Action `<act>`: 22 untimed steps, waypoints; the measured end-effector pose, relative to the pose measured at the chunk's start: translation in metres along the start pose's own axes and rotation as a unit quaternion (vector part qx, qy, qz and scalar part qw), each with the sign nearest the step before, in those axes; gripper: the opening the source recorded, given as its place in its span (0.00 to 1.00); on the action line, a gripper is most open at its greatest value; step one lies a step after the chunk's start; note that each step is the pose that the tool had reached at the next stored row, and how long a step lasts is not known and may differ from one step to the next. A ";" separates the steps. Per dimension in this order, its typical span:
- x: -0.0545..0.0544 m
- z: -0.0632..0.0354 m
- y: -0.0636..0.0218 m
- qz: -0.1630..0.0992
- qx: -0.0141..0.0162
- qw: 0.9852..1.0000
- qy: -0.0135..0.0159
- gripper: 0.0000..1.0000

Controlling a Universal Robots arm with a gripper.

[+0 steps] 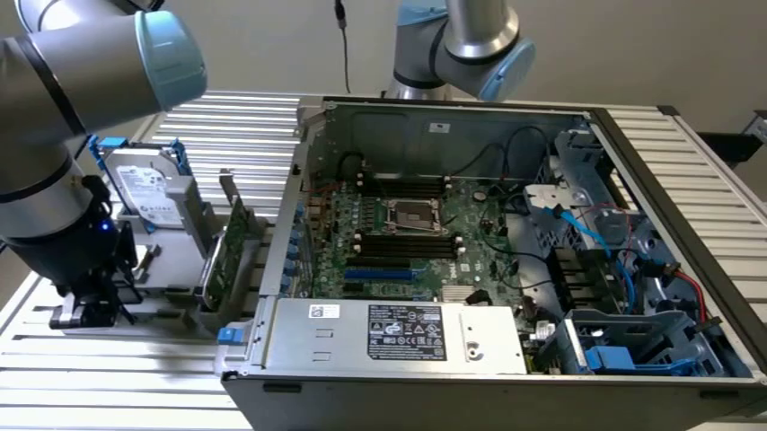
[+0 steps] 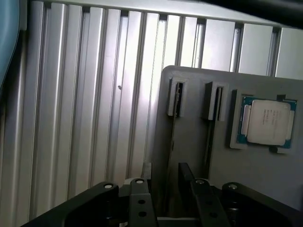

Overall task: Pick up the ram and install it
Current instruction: 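Pick up the ram and move it above insertion slot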

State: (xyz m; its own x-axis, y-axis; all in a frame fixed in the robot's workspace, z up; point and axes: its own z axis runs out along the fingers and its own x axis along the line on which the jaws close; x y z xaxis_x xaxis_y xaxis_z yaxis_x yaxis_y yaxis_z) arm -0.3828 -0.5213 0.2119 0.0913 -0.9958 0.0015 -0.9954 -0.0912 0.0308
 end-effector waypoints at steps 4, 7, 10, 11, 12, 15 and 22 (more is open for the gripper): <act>-0.001 0.0068 -0.0003 0.000 0.000 1.000 -0.003 0.36; -0.001 0.0116 -0.0005 0.000 0.000 1.000 -0.003 0.36; -0.001 0.0140 -0.0004 0.004 0.000 1.000 -0.003 0.36; -0.001 0.0141 -0.0002 0.007 0.000 1.000 -0.004 0.36; -0.001 0.0142 0.0000 0.011 0.000 1.000 -0.004 0.36; -0.001 0.0147 0.0001 0.026 0.000 1.000 -0.004 0.36; -0.001 0.0148 0.0001 0.041 -0.002 0.999 -0.005 0.35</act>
State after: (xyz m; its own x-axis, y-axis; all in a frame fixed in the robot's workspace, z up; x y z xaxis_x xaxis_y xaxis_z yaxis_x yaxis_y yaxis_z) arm -0.3835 -0.5199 0.1971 0.0088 -0.9999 -0.0056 -0.9993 -0.0090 0.0352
